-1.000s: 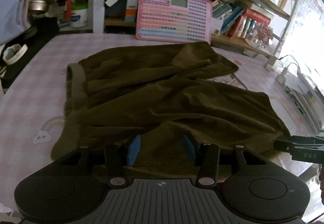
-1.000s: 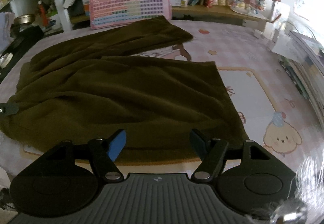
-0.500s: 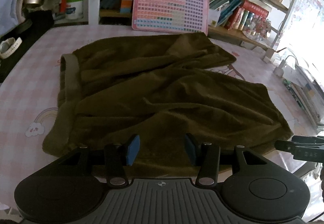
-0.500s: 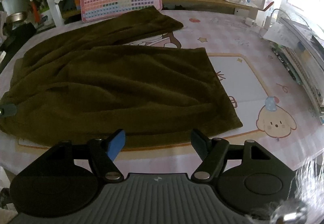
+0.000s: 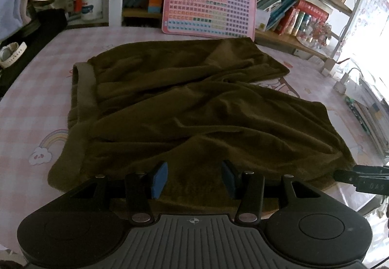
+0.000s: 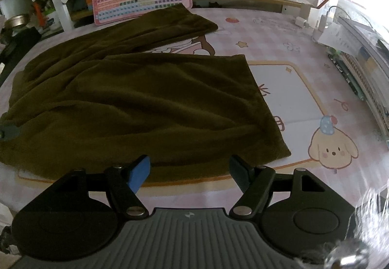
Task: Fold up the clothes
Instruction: 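Open both grippers and release the garment lying spread on the mat, then grasp the brown garment edge with the right gripper and lift it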
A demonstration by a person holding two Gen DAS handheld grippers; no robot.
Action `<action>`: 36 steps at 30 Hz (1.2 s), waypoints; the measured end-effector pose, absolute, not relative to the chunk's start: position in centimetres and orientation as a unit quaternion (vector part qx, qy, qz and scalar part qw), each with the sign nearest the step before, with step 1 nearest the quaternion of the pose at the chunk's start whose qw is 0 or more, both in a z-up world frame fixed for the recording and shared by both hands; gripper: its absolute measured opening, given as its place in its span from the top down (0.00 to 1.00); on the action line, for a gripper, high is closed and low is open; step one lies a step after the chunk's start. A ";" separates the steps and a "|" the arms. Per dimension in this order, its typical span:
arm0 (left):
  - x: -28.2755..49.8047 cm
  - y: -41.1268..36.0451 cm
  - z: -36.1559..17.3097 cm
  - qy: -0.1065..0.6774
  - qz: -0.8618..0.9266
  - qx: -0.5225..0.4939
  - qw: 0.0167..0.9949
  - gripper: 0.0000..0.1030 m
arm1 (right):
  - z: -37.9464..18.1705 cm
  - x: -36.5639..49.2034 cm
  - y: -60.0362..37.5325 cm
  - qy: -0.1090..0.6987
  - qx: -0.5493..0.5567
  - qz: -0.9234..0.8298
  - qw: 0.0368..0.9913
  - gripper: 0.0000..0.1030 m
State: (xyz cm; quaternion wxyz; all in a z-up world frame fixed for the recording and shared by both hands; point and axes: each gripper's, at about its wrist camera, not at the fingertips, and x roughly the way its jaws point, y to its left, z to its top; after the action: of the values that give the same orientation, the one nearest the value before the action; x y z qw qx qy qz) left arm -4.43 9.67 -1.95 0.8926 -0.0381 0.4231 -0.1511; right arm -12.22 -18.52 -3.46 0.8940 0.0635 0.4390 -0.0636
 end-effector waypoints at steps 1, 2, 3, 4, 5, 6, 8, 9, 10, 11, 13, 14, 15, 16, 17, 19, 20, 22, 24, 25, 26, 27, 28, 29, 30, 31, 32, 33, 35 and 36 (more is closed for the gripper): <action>-4.2 9.6 -2.0 0.424 -0.150 -0.039 0.892 0.53 | -3.4 -12.0 -18.7 0.439 0.063 -0.063 0.894 0.32; -4.0 9.4 -2.1 0.425 -0.149 -0.039 0.892 0.53 | -3.4 -11.8 -18.9 0.439 0.064 -0.063 0.894 0.32; -3.8 9.3 -2.1 0.426 -0.147 -0.039 0.892 0.53 | -3.4 -11.6 -19.1 0.440 0.063 -0.063 0.894 0.32; -3.4 9.2 -2.1 0.425 -0.145 -0.039 0.892 0.53 | -3.4 -11.2 -19.4 0.440 0.063 -0.062 0.894 0.32; -3.0 9.2 -2.1 0.425 -0.143 -0.039 0.893 0.53 | -3.3 -10.9 -19.6 0.440 0.062 -0.062 0.894 0.32; -2.5 9.1 -2.1 0.423 -0.140 -0.039 0.894 0.53 | -3.2 -10.4 -19.9 0.439 0.060 -0.061 0.894 0.32; -1.5 9.0 -2.0 0.420 -0.132 -0.039 0.897 0.53 | -2.9 -9.1 -20.8 0.437 0.053 -0.058 0.896 0.32; -0.8 9.0 -1.9 0.418 -0.126 -0.039 0.899 0.53 | -2.7 -8.4 -21.2 0.435 0.049 -0.056 0.897 0.32; -0.1 9.1 -1.8 0.416 -0.121 -0.038 0.900 0.53 | -2.6 -7.8 -21.7 0.434 0.045 -0.054 0.898 0.32; 0.5 9.1 -1.7 0.414 -0.116 -0.035 0.902 0.53 | -2.4 -6.9 -22.1 0.431 0.040 -0.051 0.900 0.32; 1.7 9.2 -1.3 0.408 -0.107 -0.029 0.906 0.53 | -1.8 -4.8 -23.3 0.424 0.024 -0.041 0.904 0.32; 2.5 9.2 -1.0 0.403 -0.103 -0.025 0.909 0.53 | -1.5 -3.7 -23.8 0.421 0.015 -0.034 0.906 0.31; 3.2 9.3 -0.8 0.400 -0.099 -0.022 0.911 0.53 | -1.2 -2.3 -24.5 0.417 0.007 -0.024 0.908 0.31; 3.9 9.5 -0.6 0.397 -0.094 -0.019 0.913 0.53 | -0.9 -1.1 -25.0 0.415 -0.001 -0.014 0.910 0.30; 4.5 9.7 -0.4 0.395 -0.089 -0.017 0.914 0.53 | -0.7 0.3 -25.3 0.411 -0.013 -0.003 0.911 0.29; 6.0 10.3 -0.2 0.391 -0.077 -0.013 0.917 0.53 | -0.1 3.5 -25.8 0.403 -0.040 0.029 0.914 0.29; 6.8 10.6 -0.2 0.391 -0.072 -0.009 0.918 0.53 | 0.1 5.0 -25.9 0.399 -0.052 0.046 0.915 0.29; 8.2 11.1 -0.3 0.389 -0.060 0.005 0.919 0.53 | 0.6 8.4 -25.9 0.390 -0.079 0.081 0.914 0.29; 9.3 11.7 -0.4 0.390 -0.049 0.017 0.919 0.53 | 1.1 11.9 -25.6 0.382 -0.107 0.117 0.911 0.29; 10.0 12.1 -0.5 0.391 -0.043 0.022 0.919 0.53 | 1.2 13.6 -25.4 0.378 -0.122 0.135 0.908 0.29; 10.5 12.4 -0.6 0.392 -0.040 0.025 0.919 0.53 | 1.2 15.2 -25.0 0.375 -0.137 0.152 0.904 0.29; 11.0 12.6 -0.7 0.393 -0.041 0.031 0.918 0.53 | 1.1 16.6 -24.6 0.375 -0.150 0.166 0.900 0.29; 11.4 12.8 -0.9 0.394 -0.042 0.037 0.917 0.53 | 0.9 18.2 -24.3 0.376 -0.164 0.181 0.894 0.29; 11.9 13.0 -1.0 0.395 -0.043 0.043 0.917 0.53 | 0.7 19.9 -24.0 0.377 -0.177 0.192 0.889 0.30; 12.2 13.1 -1.1 0.395 -0.044 0.050 0.916 0.53 | 0.4 21.4 -23.9 0.380 -0.186 0.196 0.885 0.30; 12.6 13.3 -1.3 0.395 -0.047 0.054 0.916 0.53 | 0.1 22.8 -23.9 0.383 -0.191 0.196 0.882 0.30; 13.0 13.5 -1.5 0.395 -0.049 0.057 0.915 0.54 | -0.2 24.0 -24.0 0.386 -0.195 0.195 0.880 0.32; 13.4 13.7 -1.7 0.397 -0.050 0.060 0.914 0.54 | -0.6 25.1 -24.0 0.390 -0.196 0.195 0.878 0.32; 14.4 14.2 -2.1 0.404 -0.048 0.063 0.911 0.55 | -1.3 27.2 -24.2 0.396 -0.198 0.197 0.875 0.34; 14.8 14.2 -2.3 0.405 -0.047 0.066 0.911 0.55 | -1.7 27.9 -24.1 0.397 -0.203 0.199 0.873 0.34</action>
State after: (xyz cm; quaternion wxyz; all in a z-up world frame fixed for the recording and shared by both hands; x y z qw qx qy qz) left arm 14.76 14.25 -2.29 0.9106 0.0657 0.4054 -0.0470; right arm 27.90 -24.14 -1.73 0.8728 -0.2025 0.3969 0.1993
